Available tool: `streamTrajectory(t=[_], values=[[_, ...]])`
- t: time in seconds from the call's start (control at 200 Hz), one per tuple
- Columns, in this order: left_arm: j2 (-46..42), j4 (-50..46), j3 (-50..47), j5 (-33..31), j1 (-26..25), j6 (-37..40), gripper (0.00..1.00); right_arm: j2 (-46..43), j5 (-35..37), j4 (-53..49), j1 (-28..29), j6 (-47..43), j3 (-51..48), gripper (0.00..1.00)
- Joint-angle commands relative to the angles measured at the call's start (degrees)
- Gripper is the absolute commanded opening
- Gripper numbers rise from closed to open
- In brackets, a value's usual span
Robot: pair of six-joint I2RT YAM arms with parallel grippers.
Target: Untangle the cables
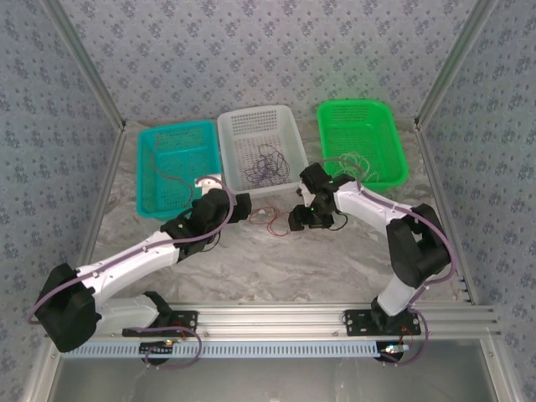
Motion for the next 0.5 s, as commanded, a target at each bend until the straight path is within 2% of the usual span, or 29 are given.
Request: streamTrajectory(t=[0.0,0.235,0.495], values=[[-0.66,0.53,-0.22,-0.54,0.19,-0.73,0.99,1.72,0.71,2.14,1.71,6.35,-0.05,0.63],[-0.32,1.12,-0.10,0.03,0.18,0.29,0.99,4.77,2.29,4.44,2.81,13.45,-0.02,0.63],[-1.63,1.82,-0.92,-0.35,0.12,0.93,1.00,10.33,4.60,3.40,3.06,13.63,1.70,0.59]])
